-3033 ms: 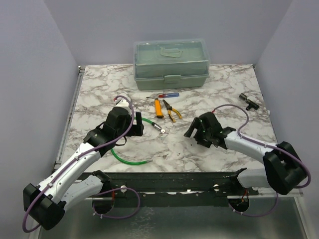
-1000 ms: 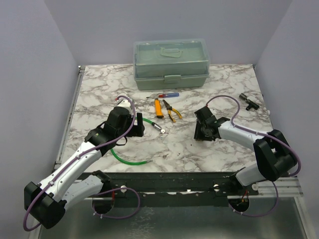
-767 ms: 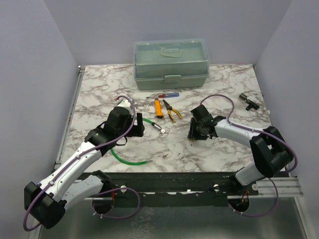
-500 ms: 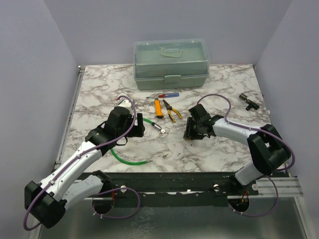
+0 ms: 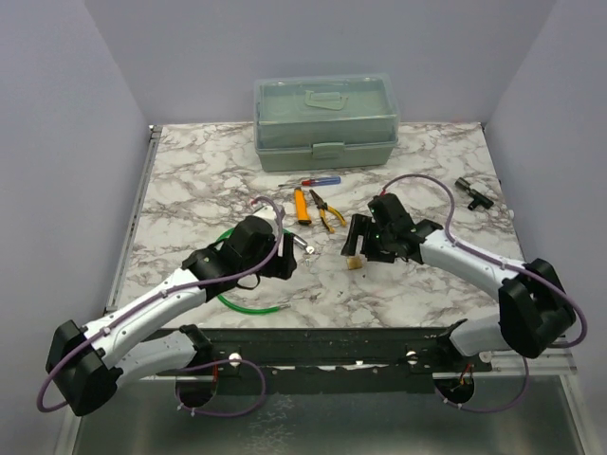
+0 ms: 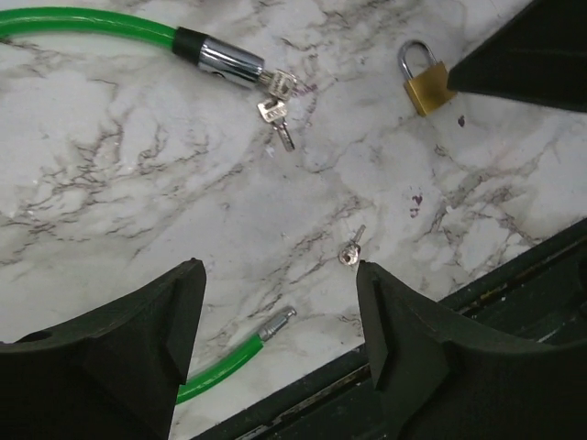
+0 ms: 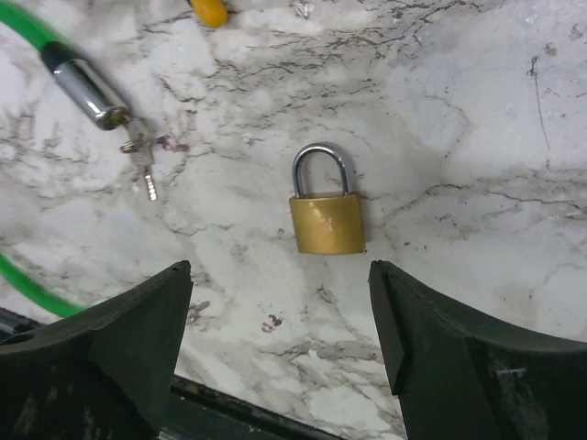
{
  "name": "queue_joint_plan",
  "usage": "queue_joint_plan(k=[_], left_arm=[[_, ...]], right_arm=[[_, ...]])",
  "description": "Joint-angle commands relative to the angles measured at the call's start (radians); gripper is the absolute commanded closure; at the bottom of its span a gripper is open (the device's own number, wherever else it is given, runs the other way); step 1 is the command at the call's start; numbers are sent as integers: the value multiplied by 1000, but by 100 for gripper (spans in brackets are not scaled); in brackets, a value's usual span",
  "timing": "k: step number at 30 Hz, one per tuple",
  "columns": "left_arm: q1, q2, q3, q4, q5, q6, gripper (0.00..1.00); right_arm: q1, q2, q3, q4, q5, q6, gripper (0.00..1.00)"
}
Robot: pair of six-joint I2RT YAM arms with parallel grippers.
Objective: Unlock with the key
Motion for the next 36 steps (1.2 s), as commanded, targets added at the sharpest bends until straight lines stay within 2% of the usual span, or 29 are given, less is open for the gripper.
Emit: queue_joint_plan(k=[1,6,9,16,25,33,36], left_arm=[[-114,4,-67,73,-36,-12,30],[-228,54,-114,159,-26,89,35],[-303,93,-111,199,-73,149,37],[-372,280,-50,237,-48,282,40],[-407,459,27,251,-74,336,50],[-427,533,61,241,-86,324,59],[-430,545,70,230,-110,307,59]], right_arm=[[6,-127,-26,-63,63,41,16],[6,-238,-81,-82,104,65,16],[6,-287,-112,-83,111,74,16],[6,-350,-152,-79,105,79,15],[6,-401,-201,-71,76,80,15],[6,-425,-219,-73,69,75,15],[6,-426,-216,-77,71,71,16]])
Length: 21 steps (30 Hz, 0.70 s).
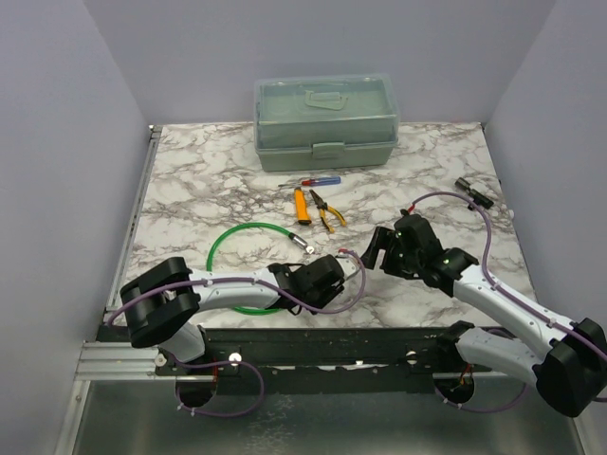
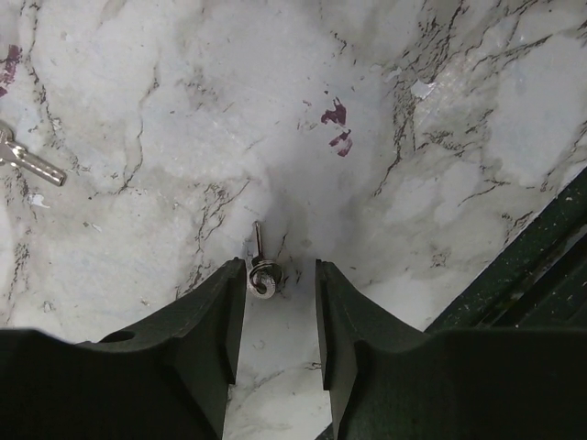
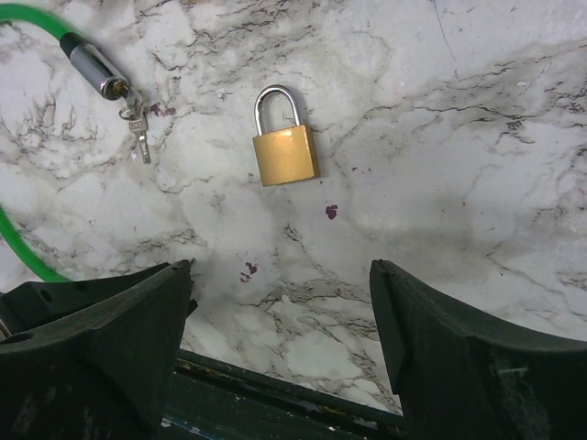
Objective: Unlock with the key
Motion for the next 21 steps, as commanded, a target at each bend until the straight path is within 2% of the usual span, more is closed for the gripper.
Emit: queue_joint_plan(k=[1,12,18,21], left_arm=[[-12,21,38,-9,-60,-15,59],[-15,52,65,-83,-125,-62,58],[-16,62,79,-114,-75,-117,66],[-15,74,79,-114,-77,-117,75]], right_arm=[[6,-15,-13,-12,-7,-3,16],[6,-7,-7,-12,-13,-6,16],[6,-6,-3,-16,-11,-6,16],[6,-2,-1,-17,-12,-7,16]])
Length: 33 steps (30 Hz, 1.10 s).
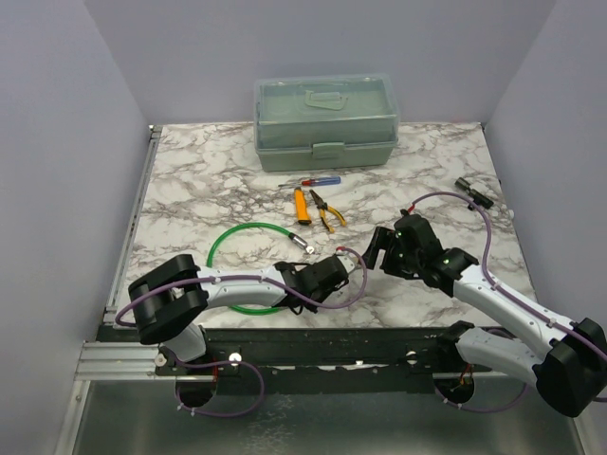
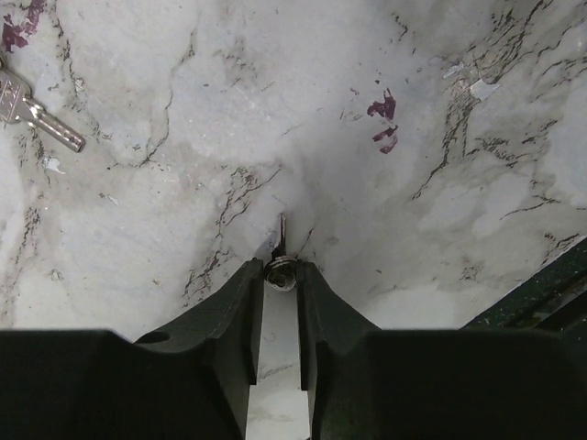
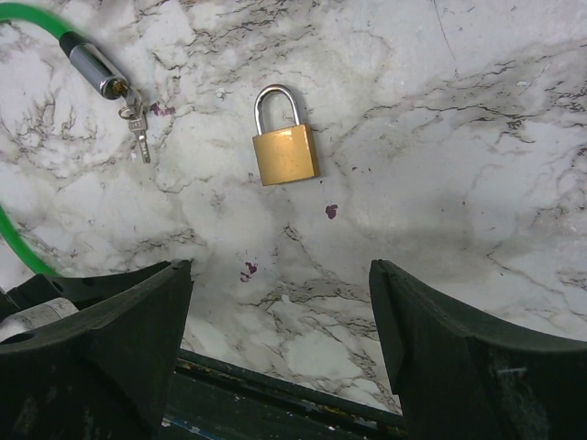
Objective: Unlock with the key
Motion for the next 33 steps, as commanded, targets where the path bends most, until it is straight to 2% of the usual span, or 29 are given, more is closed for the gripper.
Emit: queue_joint_plan(k=[1,7,12,22,29,33], left_arm=[[-6,27,28,-28,7,-27,79],[-7,31,44,-28,9,-23,100],[-6,-48,37,-3,29,-10,100],[-3,-428,-145,275,199,55,100],[-1,-607,-273,412,277,123,100],[-1,-635,-288,437,274,147,100]], right_arm=[[6,-1,0,-17,-11,-5,16],[6,1,0,-16,-8,-4,16],[6,-9,5,-7,-20,-5,17],[6,-125,-3,124,-162,12,20],[6,-146,-42,276,-353,109,23],[6,-114,-70,371,-459,179,30]])
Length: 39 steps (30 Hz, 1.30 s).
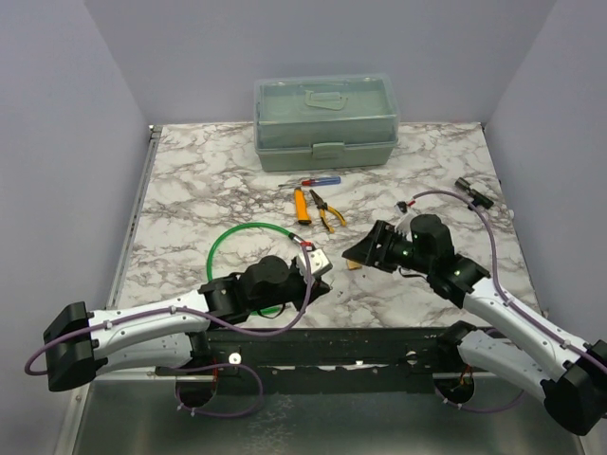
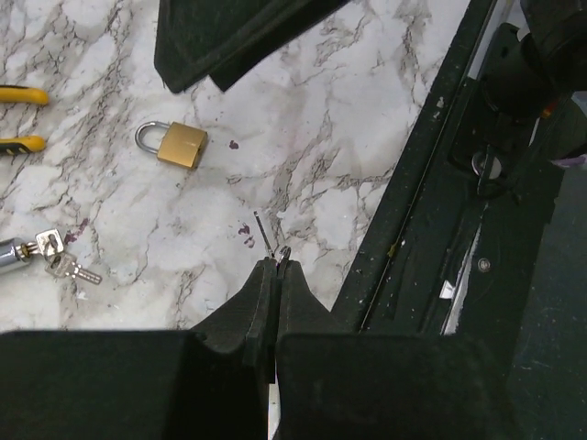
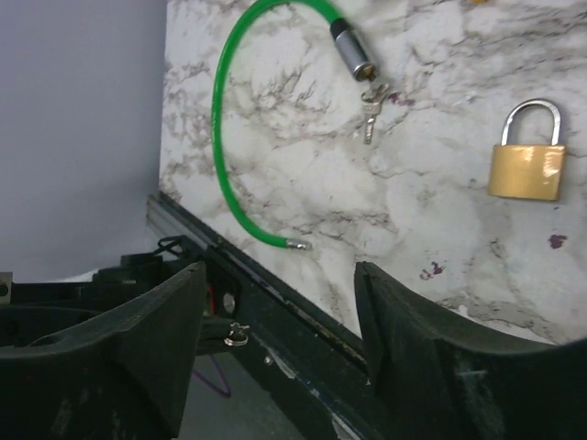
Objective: Unlock with the key
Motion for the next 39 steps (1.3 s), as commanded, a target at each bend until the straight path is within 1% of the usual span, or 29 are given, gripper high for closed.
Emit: queue_joint_plan(k=[1,5,8,16,22,25,29,35,37,39], left_arm=[[-1,-28,-16,85,38,55,100],[-2,-9,-12,86,21,75,100],[-2,11,-8,87,11,93,100],[-1,49,1,99,3,115,100],[-2,50,-1,98,-5,122,100],[-1,46,-4,98,-9,122,100],[-1,44,-6,99,-8,122,100],[0,42,-9,99,-8,125,100],[-1,40,-9,99,-7,125,100],[0,40,-10,100,-7,125,100]], right_arm=[[6,32,-35,130,-166,94,33],[16,60,-65,176,-220,153,38],[40,76,-74,212,-229,190,41],[89,106,-86,203,-195,222,53],[113,128,-78,188,-168,221,56],[124,138,-72,146,-151,220,58],[142,159,-68,148,-144,224,65],[152,164,-50,129,-118,217,78],[153,165,-49,130,-115,217,84],[154,167,-48,131,-115,218,93]])
